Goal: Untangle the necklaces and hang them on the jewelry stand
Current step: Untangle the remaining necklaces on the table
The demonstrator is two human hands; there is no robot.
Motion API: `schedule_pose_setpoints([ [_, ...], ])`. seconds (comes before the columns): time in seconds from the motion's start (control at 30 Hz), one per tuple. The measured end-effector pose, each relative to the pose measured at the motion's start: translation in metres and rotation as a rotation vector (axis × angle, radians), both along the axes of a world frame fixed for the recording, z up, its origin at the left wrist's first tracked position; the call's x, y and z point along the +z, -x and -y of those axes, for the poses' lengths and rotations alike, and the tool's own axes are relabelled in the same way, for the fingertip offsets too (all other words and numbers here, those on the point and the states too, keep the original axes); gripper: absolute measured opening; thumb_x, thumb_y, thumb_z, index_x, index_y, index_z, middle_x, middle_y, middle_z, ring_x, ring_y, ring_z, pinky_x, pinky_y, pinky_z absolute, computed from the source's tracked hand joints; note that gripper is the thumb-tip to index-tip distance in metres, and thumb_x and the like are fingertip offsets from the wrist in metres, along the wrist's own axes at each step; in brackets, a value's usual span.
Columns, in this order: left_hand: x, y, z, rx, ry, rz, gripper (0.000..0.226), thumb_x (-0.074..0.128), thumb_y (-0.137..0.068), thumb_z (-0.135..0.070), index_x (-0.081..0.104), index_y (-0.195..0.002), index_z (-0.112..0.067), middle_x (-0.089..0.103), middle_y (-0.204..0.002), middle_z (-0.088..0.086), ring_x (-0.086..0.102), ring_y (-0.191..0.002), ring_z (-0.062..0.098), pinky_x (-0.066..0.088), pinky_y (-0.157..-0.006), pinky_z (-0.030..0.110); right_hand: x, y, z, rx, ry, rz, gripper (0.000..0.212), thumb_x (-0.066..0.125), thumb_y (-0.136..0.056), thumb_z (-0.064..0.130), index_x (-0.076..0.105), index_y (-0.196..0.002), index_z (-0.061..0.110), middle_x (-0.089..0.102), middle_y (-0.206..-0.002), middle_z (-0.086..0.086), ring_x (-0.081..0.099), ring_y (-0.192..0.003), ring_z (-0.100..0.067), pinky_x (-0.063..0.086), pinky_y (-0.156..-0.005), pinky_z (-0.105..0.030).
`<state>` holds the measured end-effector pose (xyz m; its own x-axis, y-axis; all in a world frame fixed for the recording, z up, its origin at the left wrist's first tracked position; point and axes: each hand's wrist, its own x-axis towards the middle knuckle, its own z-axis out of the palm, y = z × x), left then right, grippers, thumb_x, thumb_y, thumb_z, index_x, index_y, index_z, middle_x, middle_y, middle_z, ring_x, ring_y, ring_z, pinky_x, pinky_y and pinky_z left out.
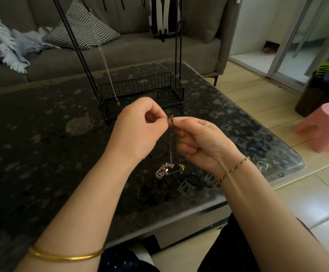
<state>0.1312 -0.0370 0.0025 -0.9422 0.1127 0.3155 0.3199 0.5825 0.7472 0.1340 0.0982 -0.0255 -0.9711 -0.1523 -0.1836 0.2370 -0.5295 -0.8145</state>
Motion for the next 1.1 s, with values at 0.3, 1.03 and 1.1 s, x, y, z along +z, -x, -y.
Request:
schedule_pose_setpoints([
  [0.3,0.002,-0.0025,-0.0069,0.069,0.086,-0.067,0.01,0.06,-0.088,-0.015,0.058,-0.082,-0.023,0.055,-0.077,-0.012,0.052,-0.068,0.0,0.04,-0.063,0.003,-0.0002,0.0008,0.0021,-0.051,-0.023,-0.03,0.022,0.054,-0.09,0.002,0.062,-0.07,0.004,0.039,-0.056,-0.002,0.025,-0.031,-0.001,0.019,-0.032,-0.013],
  [1.03,0.0008,-0.0006,-0.0032,-0.03,-0.186,0.102,0.015,0.067,-0.087,-0.011,0.067,-0.083,-0.025,0.066,-0.085,-0.008,0.064,-0.079,0.003,0.05,-0.062,0.011,0.0019,-0.0004,0.0019,-0.07,-0.098,-0.077,0.02,0.055,-0.089,0.001,0.062,-0.07,0.004,0.041,-0.052,0.001,0.026,-0.033,-0.001,0.02,-0.034,-0.014],
  [1.1,0.0002,-0.0003,-0.0029,-0.035,-0.19,0.101,0.015,0.067,-0.087,-0.011,0.068,-0.083,-0.025,0.067,-0.086,-0.008,0.064,-0.08,0.003,0.049,-0.061,0.01,0.0023,-0.0003,0.0017,-0.075,-0.109,-0.085,0.02,0.056,-0.088,0.001,0.062,-0.07,0.005,0.041,-0.052,0.001,0.026,-0.033,-0.001,0.02,-0.034,-0.014],
])
